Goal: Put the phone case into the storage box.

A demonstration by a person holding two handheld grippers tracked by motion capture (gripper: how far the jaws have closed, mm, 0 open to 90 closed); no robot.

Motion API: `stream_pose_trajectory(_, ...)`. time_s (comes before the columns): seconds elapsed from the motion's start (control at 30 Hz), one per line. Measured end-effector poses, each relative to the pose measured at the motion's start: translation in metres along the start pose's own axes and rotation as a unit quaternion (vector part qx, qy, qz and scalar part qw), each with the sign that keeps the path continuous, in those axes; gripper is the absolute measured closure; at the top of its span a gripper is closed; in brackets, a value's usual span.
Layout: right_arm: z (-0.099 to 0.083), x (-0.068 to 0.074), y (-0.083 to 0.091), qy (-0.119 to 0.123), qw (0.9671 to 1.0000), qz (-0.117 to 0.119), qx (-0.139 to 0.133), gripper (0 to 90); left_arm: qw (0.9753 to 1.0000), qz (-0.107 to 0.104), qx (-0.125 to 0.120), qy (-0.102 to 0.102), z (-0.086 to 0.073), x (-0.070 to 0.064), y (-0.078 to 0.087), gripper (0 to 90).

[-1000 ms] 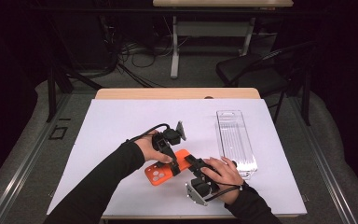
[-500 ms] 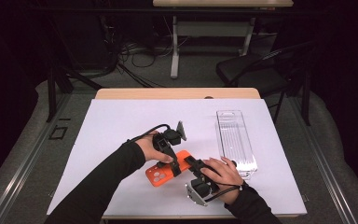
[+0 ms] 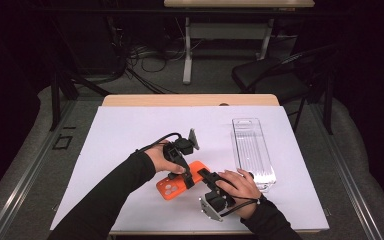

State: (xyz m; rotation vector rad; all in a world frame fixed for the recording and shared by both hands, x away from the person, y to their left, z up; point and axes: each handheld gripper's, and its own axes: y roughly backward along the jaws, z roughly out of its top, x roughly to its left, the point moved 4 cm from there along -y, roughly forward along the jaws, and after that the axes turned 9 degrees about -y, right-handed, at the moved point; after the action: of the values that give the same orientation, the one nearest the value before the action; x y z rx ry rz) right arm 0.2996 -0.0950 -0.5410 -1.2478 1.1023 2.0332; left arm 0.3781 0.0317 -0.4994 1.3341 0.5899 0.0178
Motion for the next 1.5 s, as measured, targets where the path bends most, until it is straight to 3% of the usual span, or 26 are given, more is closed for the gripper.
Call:
stream_pose_trajectory(0.57,-0.0023,0.0013,-0.0009,-0.006,0.9999,-0.012,-0.002,80.0,0.9999,-0.006,-0.011,0.012,0.0000,0.0009,0.0020,15.6)
stream_pose_trajectory(1.5,-0.0031,-0.0012,-0.0001,-0.004,0.9996,-0.028,-0.003,80.3,0.9994,-0.007,-0.030,0.013,-0.0012,0.0012,0.0056,15.6)
